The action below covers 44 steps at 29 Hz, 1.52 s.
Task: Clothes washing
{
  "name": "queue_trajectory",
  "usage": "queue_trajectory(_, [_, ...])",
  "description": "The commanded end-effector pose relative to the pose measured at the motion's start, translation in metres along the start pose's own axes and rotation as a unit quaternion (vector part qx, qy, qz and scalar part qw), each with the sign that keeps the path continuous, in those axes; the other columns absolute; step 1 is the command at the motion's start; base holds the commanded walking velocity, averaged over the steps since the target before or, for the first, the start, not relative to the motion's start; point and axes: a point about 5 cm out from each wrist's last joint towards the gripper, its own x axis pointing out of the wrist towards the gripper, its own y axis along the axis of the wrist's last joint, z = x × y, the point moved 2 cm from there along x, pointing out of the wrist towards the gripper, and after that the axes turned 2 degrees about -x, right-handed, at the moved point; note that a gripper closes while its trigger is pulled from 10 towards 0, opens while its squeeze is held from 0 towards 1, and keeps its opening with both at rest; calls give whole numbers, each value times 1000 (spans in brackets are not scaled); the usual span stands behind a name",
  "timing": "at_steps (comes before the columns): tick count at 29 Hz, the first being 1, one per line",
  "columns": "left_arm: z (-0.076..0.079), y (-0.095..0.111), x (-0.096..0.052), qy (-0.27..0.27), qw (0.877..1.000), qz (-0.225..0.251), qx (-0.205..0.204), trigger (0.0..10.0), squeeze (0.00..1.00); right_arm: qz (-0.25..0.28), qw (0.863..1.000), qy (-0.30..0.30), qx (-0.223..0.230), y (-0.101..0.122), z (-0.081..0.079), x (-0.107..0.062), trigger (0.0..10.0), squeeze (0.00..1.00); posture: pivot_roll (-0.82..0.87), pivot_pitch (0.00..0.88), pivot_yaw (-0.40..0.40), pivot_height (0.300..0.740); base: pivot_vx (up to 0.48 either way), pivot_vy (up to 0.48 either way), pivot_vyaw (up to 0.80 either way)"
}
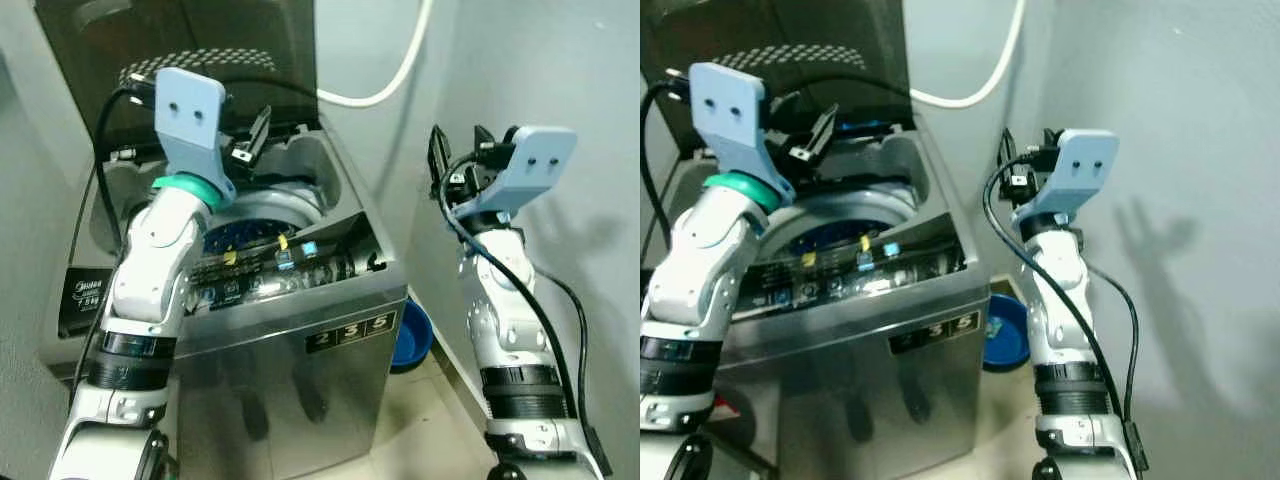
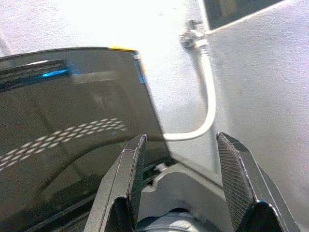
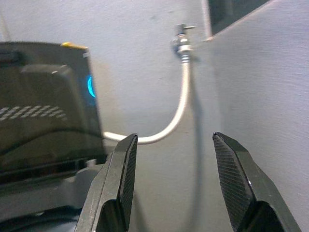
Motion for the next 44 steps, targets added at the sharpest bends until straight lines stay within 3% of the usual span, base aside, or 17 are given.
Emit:
queue_trajectory(1, [-1,0,4,-4,1000,2,-7,10000,0,-1,1000,-5,-2,1,0,-4,10000,0,-160,20,192,740,0,0,0])
queue_trajectory(11, [-2,1,10,-8,1000,6,0,10000,0,6,1000,-18,-7,5,7,-2,10000,0,-100,0,192,740,0,0,0])
queue_trajectory(19, [-9,-1,5,7,1000,2,13,10000,0,-7,1000,-27,2,-3,11,-5,10000,0,-28,0,145,740,0,0,0])
queue_trajectory(27, [-20,-8,-7,37,999,-11,11,10000,0,-20,999,-24,24,-9,7,-6,10000,0,15,0,103,740,0,0,0])
queue_trajectory(44, [-26,-11,-8,60,998,-14,-1,10000,0,-21,999,-1,36,-8,-1,-1,10000,0,26,0,78,740,0,0,0])
